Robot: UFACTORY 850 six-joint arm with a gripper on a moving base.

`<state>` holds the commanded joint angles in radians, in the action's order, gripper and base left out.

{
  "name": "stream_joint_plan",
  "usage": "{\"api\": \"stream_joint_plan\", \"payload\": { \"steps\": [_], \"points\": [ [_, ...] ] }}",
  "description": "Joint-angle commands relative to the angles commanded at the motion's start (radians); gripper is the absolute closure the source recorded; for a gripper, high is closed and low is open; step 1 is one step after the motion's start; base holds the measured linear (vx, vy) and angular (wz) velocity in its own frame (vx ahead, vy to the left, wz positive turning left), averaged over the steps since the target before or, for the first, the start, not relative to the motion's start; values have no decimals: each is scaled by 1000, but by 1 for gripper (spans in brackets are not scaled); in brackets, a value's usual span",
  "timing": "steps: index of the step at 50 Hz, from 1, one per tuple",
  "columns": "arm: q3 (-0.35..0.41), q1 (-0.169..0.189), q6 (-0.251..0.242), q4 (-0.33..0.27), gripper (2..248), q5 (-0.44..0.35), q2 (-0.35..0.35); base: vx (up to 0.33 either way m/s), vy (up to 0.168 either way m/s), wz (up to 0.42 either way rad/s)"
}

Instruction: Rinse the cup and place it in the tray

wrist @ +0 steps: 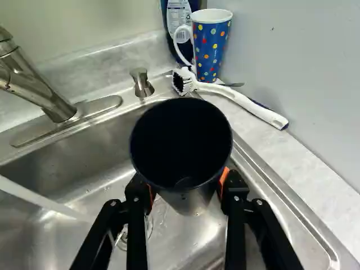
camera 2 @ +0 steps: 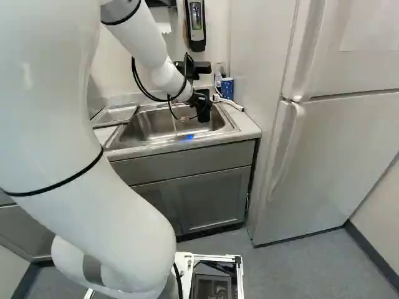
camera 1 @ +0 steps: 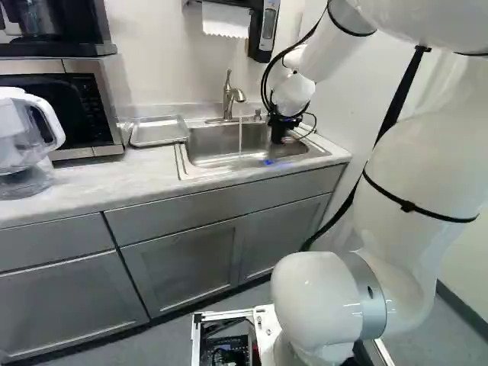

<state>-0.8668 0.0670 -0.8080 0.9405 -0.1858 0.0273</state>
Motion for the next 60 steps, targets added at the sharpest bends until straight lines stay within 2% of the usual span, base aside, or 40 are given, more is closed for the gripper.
{"api": "stream_joint_plan", "payload": {
  "steps": [28, 42, 49, 60],
  "points": [
    [3, -16, 0, -100, 127, 70, -3, 0, 0, 0],
    [6, -35, 2, -150, 127, 108, -5, 0, 0, 0],
    [7, -48, 49, -175, 127, 126, -6, 0, 0, 0],
    [7, -69, 159, -215, 127, 149, -7, 0, 0, 0]
  ]
}}
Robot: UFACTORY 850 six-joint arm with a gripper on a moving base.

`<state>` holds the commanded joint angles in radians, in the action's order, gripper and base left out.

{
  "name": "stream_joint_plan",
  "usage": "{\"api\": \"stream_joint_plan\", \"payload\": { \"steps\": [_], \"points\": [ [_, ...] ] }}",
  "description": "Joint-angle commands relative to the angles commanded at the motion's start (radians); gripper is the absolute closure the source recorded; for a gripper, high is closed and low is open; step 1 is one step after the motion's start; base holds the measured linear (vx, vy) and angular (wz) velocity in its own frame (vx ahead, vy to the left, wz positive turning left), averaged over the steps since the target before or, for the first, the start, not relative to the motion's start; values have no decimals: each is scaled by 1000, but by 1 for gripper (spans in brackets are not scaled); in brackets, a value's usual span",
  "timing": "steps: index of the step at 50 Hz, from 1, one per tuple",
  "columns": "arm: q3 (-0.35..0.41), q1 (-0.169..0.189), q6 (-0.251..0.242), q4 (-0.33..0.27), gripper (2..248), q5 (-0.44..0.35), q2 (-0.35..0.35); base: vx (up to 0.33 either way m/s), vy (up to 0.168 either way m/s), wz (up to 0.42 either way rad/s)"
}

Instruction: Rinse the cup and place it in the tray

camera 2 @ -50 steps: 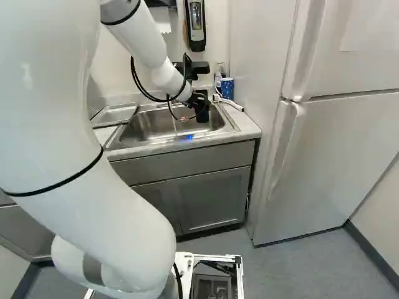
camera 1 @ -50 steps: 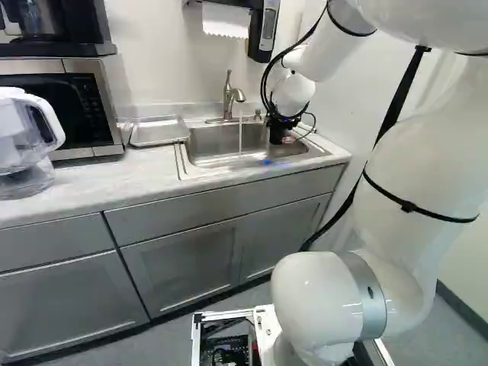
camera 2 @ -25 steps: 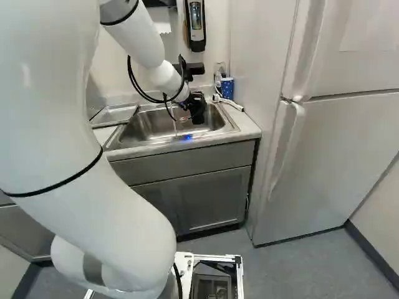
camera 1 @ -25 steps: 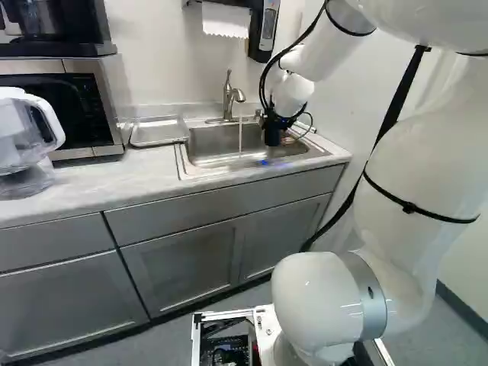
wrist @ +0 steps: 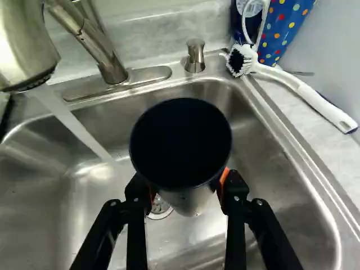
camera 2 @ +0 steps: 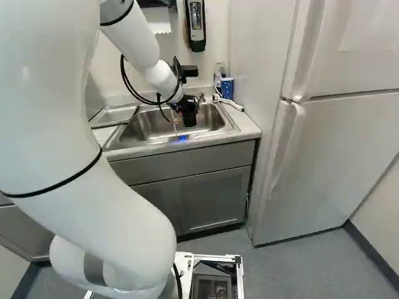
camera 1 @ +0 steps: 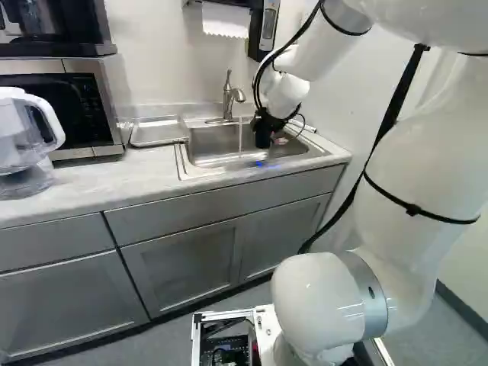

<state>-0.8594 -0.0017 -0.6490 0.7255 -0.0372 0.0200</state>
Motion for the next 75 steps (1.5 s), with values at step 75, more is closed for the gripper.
{"api": "stream_joint_plan", "payload": {
  "steps": [75],
  "points": [
    [-71, -150, 337, -312, 127, 30, 68, 0, 0, 0]
  ]
}}
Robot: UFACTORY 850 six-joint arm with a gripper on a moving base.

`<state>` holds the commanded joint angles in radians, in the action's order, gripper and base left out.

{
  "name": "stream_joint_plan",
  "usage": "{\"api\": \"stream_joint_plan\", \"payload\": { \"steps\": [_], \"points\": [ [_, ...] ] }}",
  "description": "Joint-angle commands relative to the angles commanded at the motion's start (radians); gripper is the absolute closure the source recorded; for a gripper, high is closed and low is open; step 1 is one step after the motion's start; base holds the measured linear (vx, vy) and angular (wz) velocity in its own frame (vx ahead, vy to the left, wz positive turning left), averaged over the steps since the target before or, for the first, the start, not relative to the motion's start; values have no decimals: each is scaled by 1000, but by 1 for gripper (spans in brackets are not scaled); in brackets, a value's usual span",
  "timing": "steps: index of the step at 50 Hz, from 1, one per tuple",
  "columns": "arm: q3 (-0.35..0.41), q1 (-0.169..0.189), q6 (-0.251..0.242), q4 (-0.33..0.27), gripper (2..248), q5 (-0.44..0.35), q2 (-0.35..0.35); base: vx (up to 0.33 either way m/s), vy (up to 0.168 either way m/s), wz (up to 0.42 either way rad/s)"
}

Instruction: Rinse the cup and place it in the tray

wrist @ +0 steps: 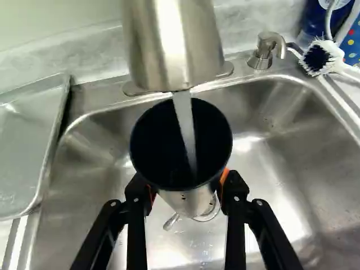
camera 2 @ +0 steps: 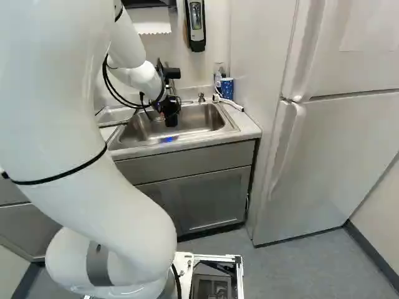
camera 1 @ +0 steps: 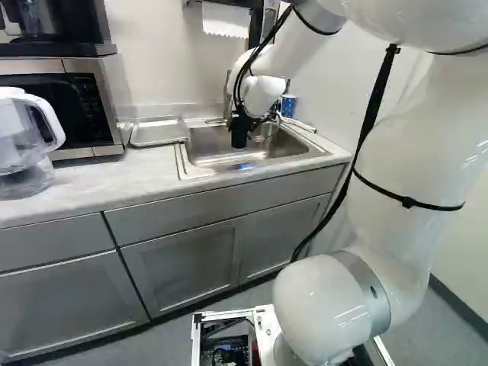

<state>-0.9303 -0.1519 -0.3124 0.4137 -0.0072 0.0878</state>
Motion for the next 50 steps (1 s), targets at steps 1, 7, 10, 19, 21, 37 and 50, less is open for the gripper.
{"api": "stream_joint_plan", "payload": {
  "steps": [1, 7, 10, 19, 21, 37, 50],
  "points": [
    [0, -1, 0, -4, 127, 0, 0, 0, 0, 0],
    [1, -2, 0, -31, 127, 0, -1, 0, 0, 0],
    [1, -2, 0, -39, 127, 0, -1, 0, 0, 0],
    [1, -2, 0, -39, 127, 0, -1, 0, 0, 0],
    [1, -2, 0, -39, 127, 0, -1, 0, 0, 0],
    [1, -2, 0, -39, 127, 0, -1, 0, 0, 0],
    [1, -2, 0, -39, 127, 0, -1, 0, 0, 0]
  ]
}}
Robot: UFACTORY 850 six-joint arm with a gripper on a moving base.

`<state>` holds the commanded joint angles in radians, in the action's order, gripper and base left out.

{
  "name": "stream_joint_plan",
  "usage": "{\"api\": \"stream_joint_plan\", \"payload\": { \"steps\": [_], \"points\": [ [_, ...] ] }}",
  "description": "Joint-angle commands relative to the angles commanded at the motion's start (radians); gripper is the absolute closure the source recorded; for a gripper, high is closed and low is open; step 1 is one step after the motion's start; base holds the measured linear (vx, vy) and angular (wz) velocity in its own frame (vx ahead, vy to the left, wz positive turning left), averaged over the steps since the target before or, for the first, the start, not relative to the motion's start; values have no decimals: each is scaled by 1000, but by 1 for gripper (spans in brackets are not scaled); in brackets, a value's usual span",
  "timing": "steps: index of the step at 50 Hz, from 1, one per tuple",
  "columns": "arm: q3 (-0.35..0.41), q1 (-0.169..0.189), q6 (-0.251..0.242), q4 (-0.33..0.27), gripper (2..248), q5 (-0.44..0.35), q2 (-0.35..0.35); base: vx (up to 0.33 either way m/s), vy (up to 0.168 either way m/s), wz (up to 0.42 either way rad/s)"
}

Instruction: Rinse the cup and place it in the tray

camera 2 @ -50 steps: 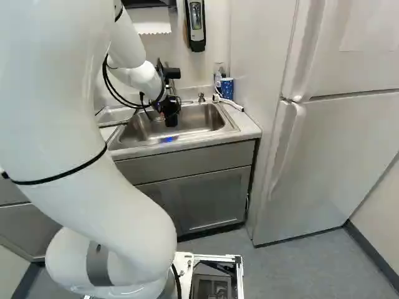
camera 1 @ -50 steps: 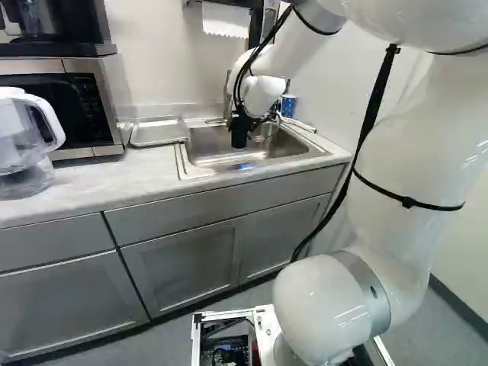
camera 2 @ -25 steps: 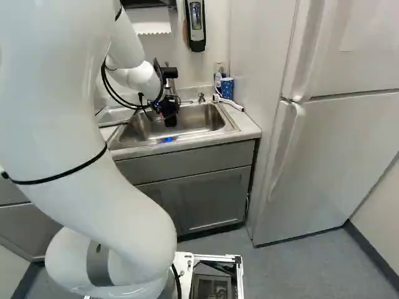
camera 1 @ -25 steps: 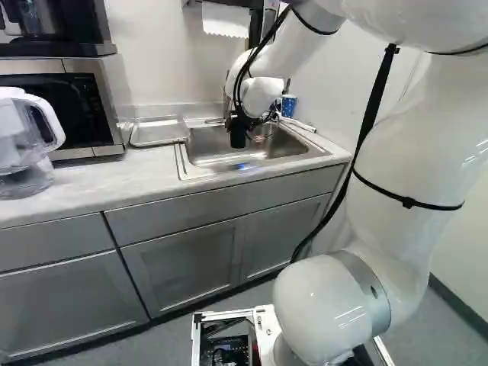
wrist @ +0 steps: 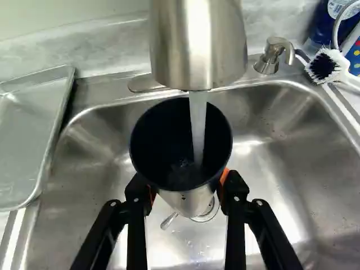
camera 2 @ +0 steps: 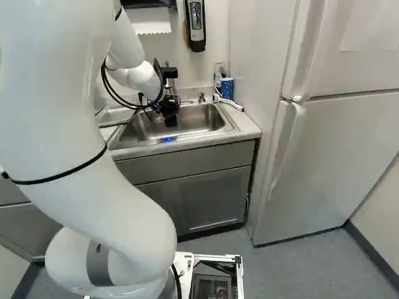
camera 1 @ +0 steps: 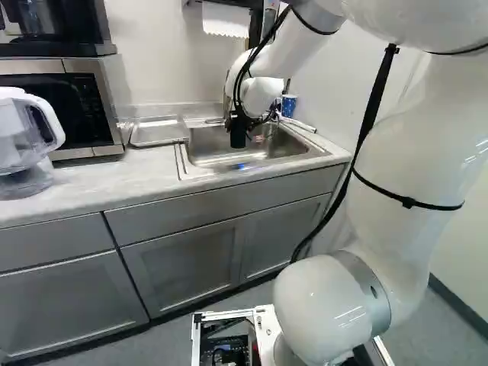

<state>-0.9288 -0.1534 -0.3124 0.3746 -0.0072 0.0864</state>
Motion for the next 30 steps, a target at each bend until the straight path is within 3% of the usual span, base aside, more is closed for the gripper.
{"api": "stream_joint_plan", "payload": {
  "steps": [30],
  "points": [
    [0, 0, 0, 0, 127, 0, 0, 0, 0, 0]
  ]
}}
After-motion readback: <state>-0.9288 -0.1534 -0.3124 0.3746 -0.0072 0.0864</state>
